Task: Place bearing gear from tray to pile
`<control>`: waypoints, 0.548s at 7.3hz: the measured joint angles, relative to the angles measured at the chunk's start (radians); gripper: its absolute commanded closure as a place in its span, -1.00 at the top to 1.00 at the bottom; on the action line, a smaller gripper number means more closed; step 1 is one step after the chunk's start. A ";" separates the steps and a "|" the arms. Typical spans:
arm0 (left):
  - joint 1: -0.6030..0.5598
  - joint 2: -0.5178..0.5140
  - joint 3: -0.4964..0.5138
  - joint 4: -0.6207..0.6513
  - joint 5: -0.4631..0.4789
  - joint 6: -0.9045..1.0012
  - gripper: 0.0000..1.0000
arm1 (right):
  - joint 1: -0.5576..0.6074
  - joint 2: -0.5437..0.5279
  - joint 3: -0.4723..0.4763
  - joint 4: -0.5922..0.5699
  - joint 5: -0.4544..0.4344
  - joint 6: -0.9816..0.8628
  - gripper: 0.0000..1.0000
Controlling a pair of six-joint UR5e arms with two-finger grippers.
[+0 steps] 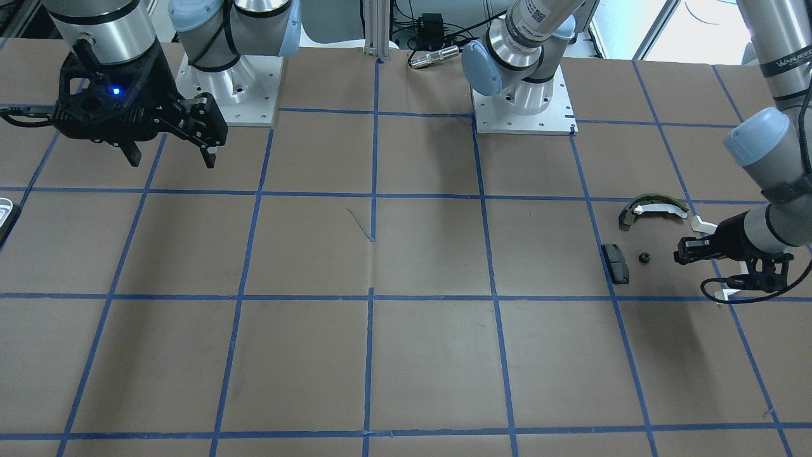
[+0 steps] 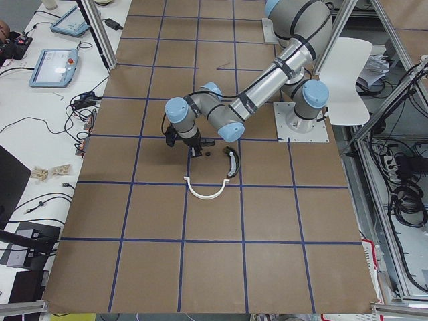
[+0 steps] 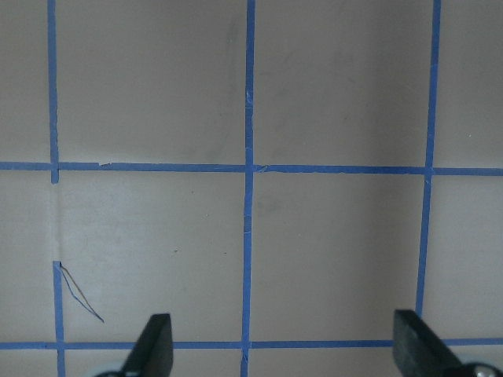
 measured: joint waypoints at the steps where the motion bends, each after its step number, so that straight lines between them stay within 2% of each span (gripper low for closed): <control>1: 0.003 -0.005 -0.027 0.014 -0.001 0.003 -1.00 | 0.000 0.000 0.000 0.000 0.000 0.000 1.00; 4: 0.005 -0.016 -0.086 0.083 0.002 0.004 -1.00 | 0.000 -0.001 0.000 0.001 0.000 0.001 1.00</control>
